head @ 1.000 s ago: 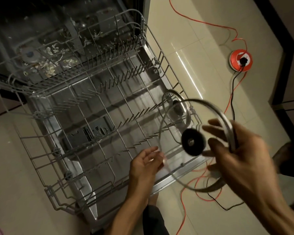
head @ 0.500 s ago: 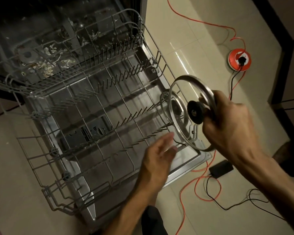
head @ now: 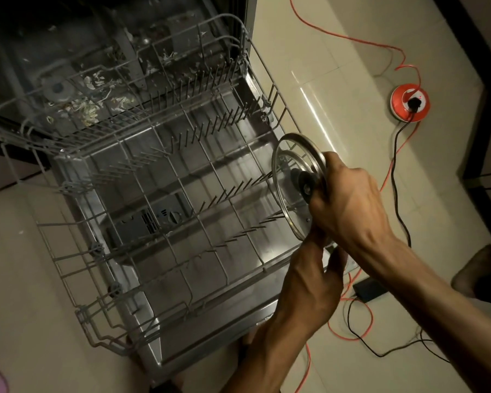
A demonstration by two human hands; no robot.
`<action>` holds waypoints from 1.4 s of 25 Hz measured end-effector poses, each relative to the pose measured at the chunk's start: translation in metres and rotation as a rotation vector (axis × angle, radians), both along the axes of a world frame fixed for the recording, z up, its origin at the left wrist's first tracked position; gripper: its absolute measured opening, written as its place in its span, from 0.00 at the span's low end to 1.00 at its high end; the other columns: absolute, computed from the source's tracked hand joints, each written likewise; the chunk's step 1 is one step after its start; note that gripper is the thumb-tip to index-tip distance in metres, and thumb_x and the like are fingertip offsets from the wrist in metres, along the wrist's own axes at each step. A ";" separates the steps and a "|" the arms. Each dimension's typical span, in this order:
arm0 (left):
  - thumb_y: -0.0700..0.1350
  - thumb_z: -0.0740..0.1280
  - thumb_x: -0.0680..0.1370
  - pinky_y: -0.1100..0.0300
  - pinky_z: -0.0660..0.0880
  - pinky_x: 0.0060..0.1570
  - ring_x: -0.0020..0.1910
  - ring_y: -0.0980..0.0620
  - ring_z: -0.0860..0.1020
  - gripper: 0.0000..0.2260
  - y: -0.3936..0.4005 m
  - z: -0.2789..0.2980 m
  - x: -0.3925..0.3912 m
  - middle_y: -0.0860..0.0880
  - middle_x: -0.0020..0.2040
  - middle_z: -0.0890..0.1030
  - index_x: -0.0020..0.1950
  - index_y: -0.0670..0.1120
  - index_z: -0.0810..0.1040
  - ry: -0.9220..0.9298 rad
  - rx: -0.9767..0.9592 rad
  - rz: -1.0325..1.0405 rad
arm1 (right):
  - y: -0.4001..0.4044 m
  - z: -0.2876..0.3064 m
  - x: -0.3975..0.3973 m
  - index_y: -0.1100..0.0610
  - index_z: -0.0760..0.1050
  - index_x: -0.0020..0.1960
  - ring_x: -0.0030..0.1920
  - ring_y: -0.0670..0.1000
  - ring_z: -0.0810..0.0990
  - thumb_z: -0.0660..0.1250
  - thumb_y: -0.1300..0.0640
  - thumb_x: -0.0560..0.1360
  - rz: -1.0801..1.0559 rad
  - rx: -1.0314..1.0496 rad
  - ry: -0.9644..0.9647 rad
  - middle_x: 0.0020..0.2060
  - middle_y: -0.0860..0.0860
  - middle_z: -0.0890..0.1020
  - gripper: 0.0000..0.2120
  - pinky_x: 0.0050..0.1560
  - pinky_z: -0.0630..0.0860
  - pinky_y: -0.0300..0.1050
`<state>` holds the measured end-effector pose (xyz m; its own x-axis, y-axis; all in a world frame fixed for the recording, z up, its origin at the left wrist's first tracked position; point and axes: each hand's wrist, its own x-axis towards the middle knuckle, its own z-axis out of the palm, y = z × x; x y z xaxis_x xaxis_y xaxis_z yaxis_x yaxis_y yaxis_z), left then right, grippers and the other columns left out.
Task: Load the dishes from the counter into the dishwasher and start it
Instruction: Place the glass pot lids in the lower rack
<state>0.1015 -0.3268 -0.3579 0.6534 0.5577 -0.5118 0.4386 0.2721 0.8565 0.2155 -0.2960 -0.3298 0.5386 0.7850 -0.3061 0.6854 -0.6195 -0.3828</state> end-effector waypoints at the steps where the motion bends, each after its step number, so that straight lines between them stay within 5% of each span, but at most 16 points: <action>1: 0.45 0.60 0.83 0.87 0.61 0.47 0.51 0.85 0.64 0.17 0.001 0.001 0.001 0.60 0.61 0.71 0.72 0.49 0.68 -0.011 0.000 0.012 | 0.002 -0.002 0.000 0.62 0.69 0.60 0.34 0.58 0.78 0.62 0.61 0.77 0.007 -0.005 -0.003 0.37 0.57 0.78 0.12 0.39 0.79 0.59; 6: 0.38 0.59 0.82 0.80 0.68 0.42 0.44 0.79 0.72 0.11 0.009 -0.004 0.006 0.57 0.49 0.76 0.64 0.43 0.73 -0.035 0.037 0.071 | 0.017 -0.006 0.001 0.62 0.70 0.56 0.34 0.56 0.76 0.63 0.62 0.77 0.050 -0.033 -0.025 0.35 0.55 0.75 0.09 0.38 0.78 0.56; 12: 0.37 0.60 0.82 0.77 0.71 0.38 0.39 0.74 0.76 0.11 0.016 -0.008 0.009 0.52 0.46 0.78 0.63 0.43 0.73 -0.041 0.053 0.098 | 0.033 -0.006 0.003 0.62 0.69 0.53 0.35 0.56 0.75 0.64 0.62 0.76 0.109 -0.086 -0.078 0.34 0.54 0.72 0.08 0.37 0.76 0.53; 18: 0.40 0.59 0.83 0.77 0.70 0.36 0.39 0.69 0.78 0.09 0.013 0.000 0.016 0.52 0.42 0.77 0.60 0.37 0.73 -0.067 0.021 0.147 | 0.038 -0.004 0.008 0.61 0.70 0.54 0.34 0.51 0.72 0.65 0.60 0.78 0.202 -0.136 -0.127 0.35 0.52 0.71 0.08 0.36 0.70 0.47; 23: 0.41 0.59 0.83 0.77 0.70 0.36 0.47 0.61 0.79 0.11 0.011 -0.002 0.015 0.42 0.46 0.80 0.61 0.37 0.73 -0.031 -0.008 0.154 | 0.036 -0.009 0.005 0.62 0.70 0.57 0.35 0.52 0.74 0.65 0.60 0.78 0.209 -0.166 -0.118 0.35 0.53 0.72 0.10 0.38 0.76 0.50; 27: 0.40 0.59 0.83 0.77 0.70 0.35 0.40 0.71 0.77 0.11 0.012 -0.006 0.012 0.47 0.46 0.79 0.63 0.38 0.73 0.009 -0.010 0.121 | 0.033 -0.017 0.001 0.62 0.71 0.56 0.35 0.53 0.75 0.65 0.62 0.77 0.186 -0.169 -0.081 0.35 0.53 0.73 0.09 0.39 0.77 0.50; 30: 0.36 0.60 0.82 0.78 0.69 0.35 0.45 0.58 0.80 0.09 0.016 -0.010 0.012 0.46 0.46 0.80 0.61 0.38 0.74 0.022 -0.009 0.121 | 0.035 -0.024 0.003 0.62 0.70 0.52 0.32 0.51 0.71 0.65 0.62 0.76 0.175 -0.163 -0.091 0.33 0.53 0.72 0.07 0.35 0.72 0.49; 33: 0.36 0.60 0.82 0.78 0.69 0.33 0.39 0.58 0.77 0.06 0.023 -0.012 0.014 0.55 0.38 0.74 0.57 0.39 0.74 0.002 -0.010 0.129 | 0.041 -0.030 0.006 0.62 0.70 0.49 0.33 0.52 0.71 0.65 0.62 0.75 0.164 -0.169 -0.083 0.34 0.54 0.72 0.05 0.36 0.70 0.49; 35: 0.38 0.59 0.82 0.78 0.69 0.32 0.43 0.56 0.76 0.04 0.027 -0.014 0.015 0.56 0.35 0.71 0.54 0.40 0.73 0.001 -0.003 0.135 | 0.046 -0.035 0.008 0.61 0.71 0.49 0.34 0.53 0.72 0.65 0.62 0.75 0.165 -0.171 -0.082 0.35 0.54 0.72 0.05 0.36 0.69 0.48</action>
<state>0.1168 -0.3002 -0.3720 0.5720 0.6390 -0.5143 0.3990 0.3311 0.8551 0.2233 -0.2500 -0.3652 0.4357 0.8050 -0.4027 0.8070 -0.5474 -0.2213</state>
